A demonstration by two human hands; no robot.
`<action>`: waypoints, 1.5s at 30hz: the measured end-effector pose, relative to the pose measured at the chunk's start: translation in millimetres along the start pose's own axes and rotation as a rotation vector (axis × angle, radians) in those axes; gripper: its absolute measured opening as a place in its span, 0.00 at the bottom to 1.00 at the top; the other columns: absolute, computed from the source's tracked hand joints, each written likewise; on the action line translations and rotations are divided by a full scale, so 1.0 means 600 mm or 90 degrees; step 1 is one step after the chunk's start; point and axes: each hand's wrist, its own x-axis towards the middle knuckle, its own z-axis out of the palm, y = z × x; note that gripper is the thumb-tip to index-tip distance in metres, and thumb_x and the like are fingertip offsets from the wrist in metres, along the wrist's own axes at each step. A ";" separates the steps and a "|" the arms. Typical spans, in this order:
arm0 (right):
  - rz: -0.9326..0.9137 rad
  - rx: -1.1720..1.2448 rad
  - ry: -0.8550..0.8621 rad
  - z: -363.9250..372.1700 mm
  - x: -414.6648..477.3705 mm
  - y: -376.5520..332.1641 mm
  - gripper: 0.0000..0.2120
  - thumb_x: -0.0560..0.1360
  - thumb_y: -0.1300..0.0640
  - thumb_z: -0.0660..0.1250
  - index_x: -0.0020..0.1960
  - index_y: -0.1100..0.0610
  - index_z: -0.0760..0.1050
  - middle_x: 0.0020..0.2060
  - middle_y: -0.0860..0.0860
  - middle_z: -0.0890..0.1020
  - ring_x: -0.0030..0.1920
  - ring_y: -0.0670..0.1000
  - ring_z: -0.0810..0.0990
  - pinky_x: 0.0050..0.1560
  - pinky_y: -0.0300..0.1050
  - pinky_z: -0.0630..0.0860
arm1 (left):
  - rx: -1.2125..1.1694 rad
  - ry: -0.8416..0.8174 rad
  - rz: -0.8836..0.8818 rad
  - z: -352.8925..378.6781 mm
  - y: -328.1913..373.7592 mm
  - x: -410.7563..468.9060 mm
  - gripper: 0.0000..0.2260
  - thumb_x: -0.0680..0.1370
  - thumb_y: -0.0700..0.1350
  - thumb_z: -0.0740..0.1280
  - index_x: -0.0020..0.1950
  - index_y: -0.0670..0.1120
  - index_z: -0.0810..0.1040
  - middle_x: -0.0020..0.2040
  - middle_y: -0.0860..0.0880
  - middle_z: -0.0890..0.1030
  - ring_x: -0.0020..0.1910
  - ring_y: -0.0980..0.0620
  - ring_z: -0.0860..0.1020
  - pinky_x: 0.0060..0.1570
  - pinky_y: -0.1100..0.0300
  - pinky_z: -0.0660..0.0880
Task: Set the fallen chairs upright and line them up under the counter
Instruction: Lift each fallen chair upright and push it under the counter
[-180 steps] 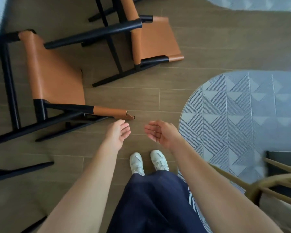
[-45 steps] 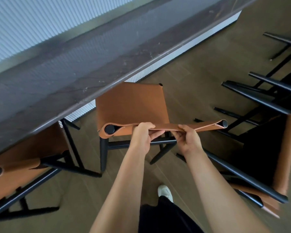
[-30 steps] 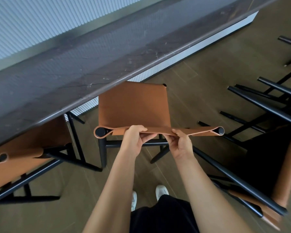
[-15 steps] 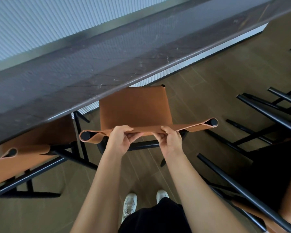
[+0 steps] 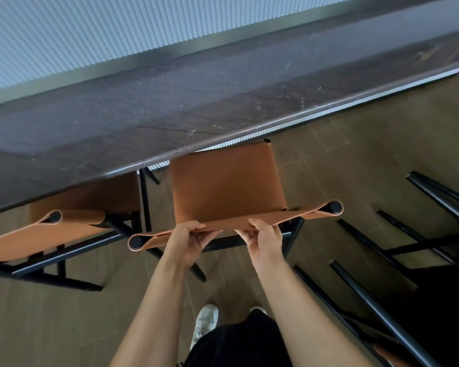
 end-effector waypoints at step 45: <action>0.131 -0.443 0.121 -0.028 -0.002 -0.108 0.16 0.79 0.69 0.60 0.66 0.63 0.68 0.58 0.65 0.80 0.50 0.60 0.81 0.41 0.54 0.78 | 0.012 0.098 0.018 -0.073 -0.013 -0.019 0.06 0.77 0.33 0.56 0.51 0.36 0.70 0.48 0.34 0.77 0.43 0.36 0.79 0.42 0.44 0.76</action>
